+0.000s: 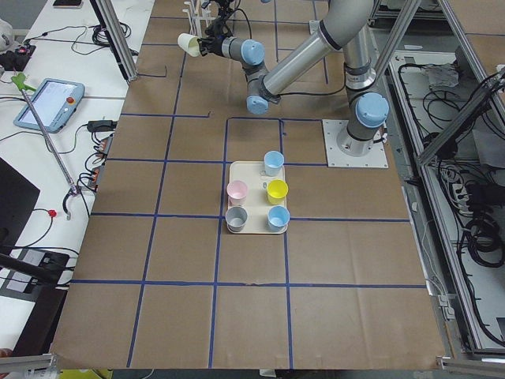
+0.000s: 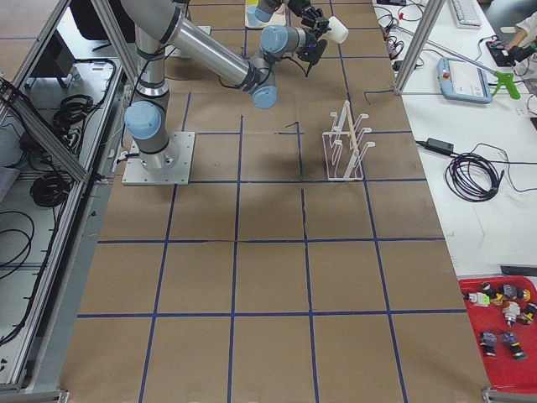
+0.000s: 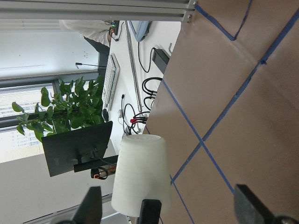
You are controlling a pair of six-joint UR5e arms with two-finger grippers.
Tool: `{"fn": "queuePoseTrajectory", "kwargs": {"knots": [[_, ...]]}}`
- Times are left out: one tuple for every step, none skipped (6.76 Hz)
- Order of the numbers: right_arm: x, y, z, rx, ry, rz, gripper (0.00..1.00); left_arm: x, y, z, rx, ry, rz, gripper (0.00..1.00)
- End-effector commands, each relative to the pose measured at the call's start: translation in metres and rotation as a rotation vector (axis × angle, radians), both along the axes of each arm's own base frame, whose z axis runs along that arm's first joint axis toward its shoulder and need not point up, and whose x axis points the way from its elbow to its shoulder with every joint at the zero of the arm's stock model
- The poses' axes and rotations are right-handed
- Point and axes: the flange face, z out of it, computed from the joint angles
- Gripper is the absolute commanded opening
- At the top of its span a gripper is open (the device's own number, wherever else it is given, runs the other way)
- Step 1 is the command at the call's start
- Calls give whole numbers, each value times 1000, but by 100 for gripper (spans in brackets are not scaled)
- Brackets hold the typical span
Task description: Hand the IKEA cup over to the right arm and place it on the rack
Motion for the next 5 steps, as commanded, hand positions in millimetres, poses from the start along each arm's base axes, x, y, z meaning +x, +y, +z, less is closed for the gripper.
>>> {"fn": "queuePoseTrajectory", "kwargs": {"knots": [[4, -12, -8, -5, 1, 6, 99, -3, 13, -6, 23, 3, -9, 0], [5, -17, -3, -26, -6, 1, 97, -4, 13, -6, 21, 4, -10, 1], [7, -20, 4, -32, -26, -6, 96, -4, 13, -5, 23, 7, -9, 1], [8, -23, -3, -67, -31, -11, 93, -5, 13, -6, 29, 12, -7, 1], [11, -26, -15, -75, -93, -43, 93, -6, 14, -6, 31, 14, -8, 1]]}}
